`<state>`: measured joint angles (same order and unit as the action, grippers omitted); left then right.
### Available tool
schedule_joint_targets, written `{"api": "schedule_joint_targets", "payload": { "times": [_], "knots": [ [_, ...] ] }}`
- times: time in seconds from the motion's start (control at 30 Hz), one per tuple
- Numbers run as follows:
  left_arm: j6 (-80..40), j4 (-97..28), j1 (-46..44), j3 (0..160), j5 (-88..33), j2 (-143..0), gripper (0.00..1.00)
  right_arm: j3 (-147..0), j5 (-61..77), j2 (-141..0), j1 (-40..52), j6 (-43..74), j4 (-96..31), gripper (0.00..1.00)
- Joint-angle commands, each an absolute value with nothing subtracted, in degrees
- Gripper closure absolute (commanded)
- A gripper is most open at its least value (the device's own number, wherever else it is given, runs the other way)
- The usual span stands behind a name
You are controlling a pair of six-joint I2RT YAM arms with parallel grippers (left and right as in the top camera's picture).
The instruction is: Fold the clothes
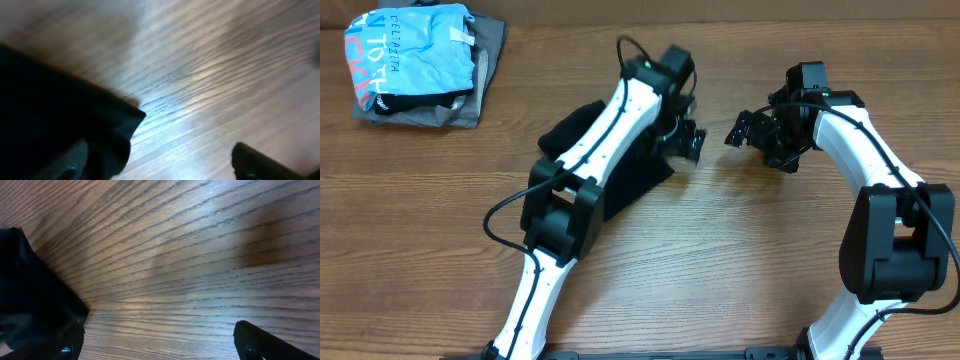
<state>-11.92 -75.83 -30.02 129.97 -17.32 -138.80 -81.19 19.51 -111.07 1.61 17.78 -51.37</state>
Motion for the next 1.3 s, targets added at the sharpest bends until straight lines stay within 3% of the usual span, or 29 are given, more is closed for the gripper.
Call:
{"api": "schedule_joint_targets", "payload": {
  "times": [0.0, 0.23, 0.57, 0.93, 1.27],
  "knots": [
    [-7.5, -79.8, -27.7, 141.6, -15.4, -137.4, 0.01, -80.9, 19.5, -110.7, 1.9, 17.8, -51.0, 0.01],
    [-5.7, -89.3, -19.5, 152.0, -9.3, -137.4, 0.0, -80.9, 19.5, -110.7, 1.9, 17.8, -51.0, 0.01],
    [0.3, -89.2, -7.8, 143.5, -15.0, -137.6, 0.0, -80.9, 19.5, -110.7, 1.9, 17.8, -50.4, 0.01],
    [9.1, -75.3, -7.9, 132.6, -15.7, -137.7, 0.0, -80.9, 19.5, -110.7, 1.9, 17.8, -51.0, 0.01],
    [25.3, -77.4, -7.8, 132.5, -19.4, -137.7, 0.0, -80.9, 19.5, -110.7, 1.9, 17.8, -51.3, 0.01]
  ]
}}
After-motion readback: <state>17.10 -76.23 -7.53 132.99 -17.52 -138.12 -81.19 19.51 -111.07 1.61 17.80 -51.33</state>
